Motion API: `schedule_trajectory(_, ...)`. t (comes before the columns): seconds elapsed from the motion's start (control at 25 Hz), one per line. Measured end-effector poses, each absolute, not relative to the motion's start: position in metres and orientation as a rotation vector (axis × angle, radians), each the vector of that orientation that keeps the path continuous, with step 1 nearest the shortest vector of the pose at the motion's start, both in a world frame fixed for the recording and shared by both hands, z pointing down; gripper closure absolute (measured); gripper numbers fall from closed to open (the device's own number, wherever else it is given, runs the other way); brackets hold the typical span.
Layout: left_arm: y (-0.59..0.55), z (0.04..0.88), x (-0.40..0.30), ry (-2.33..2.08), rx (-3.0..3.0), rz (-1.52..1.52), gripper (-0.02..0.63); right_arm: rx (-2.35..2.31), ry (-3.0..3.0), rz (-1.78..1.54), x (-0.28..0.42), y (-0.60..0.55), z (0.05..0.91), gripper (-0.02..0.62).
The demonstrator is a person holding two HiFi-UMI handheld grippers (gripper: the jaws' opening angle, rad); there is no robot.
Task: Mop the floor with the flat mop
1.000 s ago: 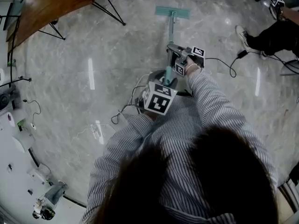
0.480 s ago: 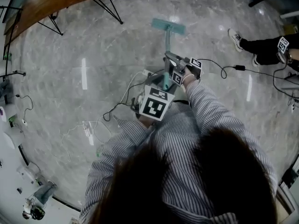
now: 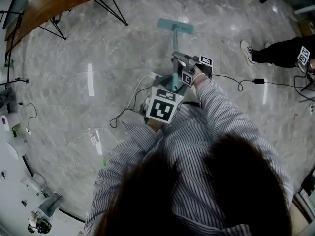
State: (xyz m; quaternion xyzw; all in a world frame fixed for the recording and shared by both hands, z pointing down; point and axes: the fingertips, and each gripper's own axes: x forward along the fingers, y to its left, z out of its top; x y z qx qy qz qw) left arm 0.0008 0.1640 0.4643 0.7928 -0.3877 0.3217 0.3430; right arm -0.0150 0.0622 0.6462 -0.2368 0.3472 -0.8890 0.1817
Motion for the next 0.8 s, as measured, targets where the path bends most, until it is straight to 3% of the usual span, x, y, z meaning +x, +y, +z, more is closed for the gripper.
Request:
schedule_trajectory(0.48,0.116,0.470,0.019,-0.957,2.070,0.791,0.339,-0.702,1.015,-2.519,-0.002,0.013,0.647,0.465)
schedule_trajectory(0.8,0.018,0.481,0.023,-0.995,2.049,0.758,0.341,-0.740,1.058,-2.529,0.004,-0.088,0.658,0.465)
